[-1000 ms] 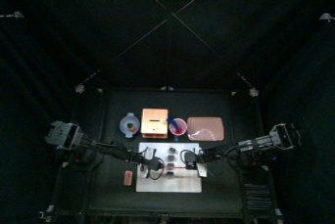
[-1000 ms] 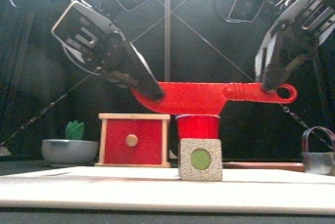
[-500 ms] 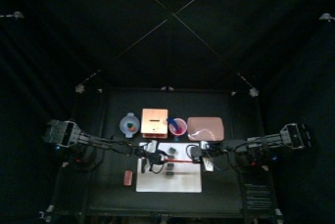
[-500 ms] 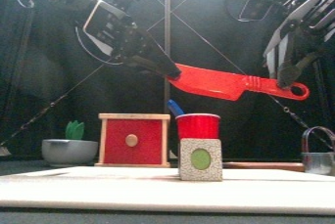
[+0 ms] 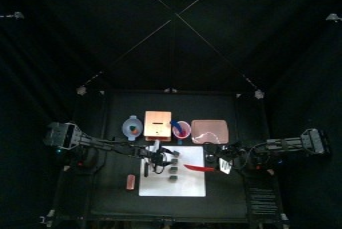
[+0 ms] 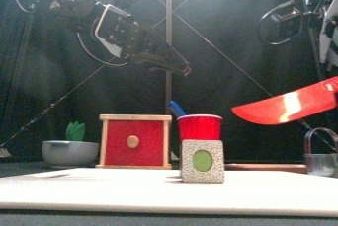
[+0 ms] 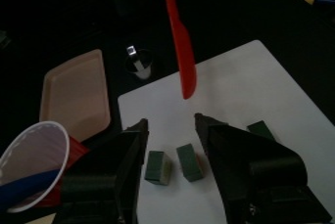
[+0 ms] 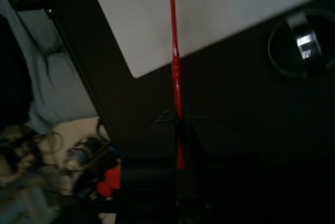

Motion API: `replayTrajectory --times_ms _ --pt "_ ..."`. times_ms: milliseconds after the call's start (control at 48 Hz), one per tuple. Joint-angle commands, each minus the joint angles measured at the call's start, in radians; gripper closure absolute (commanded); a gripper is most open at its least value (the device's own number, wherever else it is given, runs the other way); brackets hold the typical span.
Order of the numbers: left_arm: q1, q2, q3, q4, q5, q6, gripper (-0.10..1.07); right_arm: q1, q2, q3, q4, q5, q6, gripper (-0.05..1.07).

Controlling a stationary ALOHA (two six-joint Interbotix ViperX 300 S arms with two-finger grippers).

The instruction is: Drop knife

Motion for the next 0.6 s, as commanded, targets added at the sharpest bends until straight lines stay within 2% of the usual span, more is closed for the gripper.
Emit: replayTrajectory --times_ms 0,83,188,271,438,583 --pt "0.008 -0.015 -0.005 0.005 -0.018 0.002 0.17 -0.003 0.002 0.015 0.0 -0.021 0.149 0.63" --pt "0.012 -0.02 0.003 0.015 -0.018 0.002 0.17 0.002 0.006 0.043 0.012 -0.069 0.298 0.63" --pt "0.015 -0.02 0.014 0.043 -0.023 0.002 0.17 0.015 0.011 0.057 0.018 -0.156 0.396 0.63" --pt "0.026 -0.011 0.017 0.051 -0.048 0.0 0.17 0.02 0.02 0.071 0.032 -0.222 0.407 0.62" --pt "0.028 -0.005 0.049 0.051 -0.08 0.0 0.18 0.038 0.075 0.118 0.166 -0.359 0.403 0.6" --pt "0.032 -0.015 0.064 0.051 -0.084 0.0 0.18 0.057 0.14 0.133 0.213 -0.397 0.403 0.45"
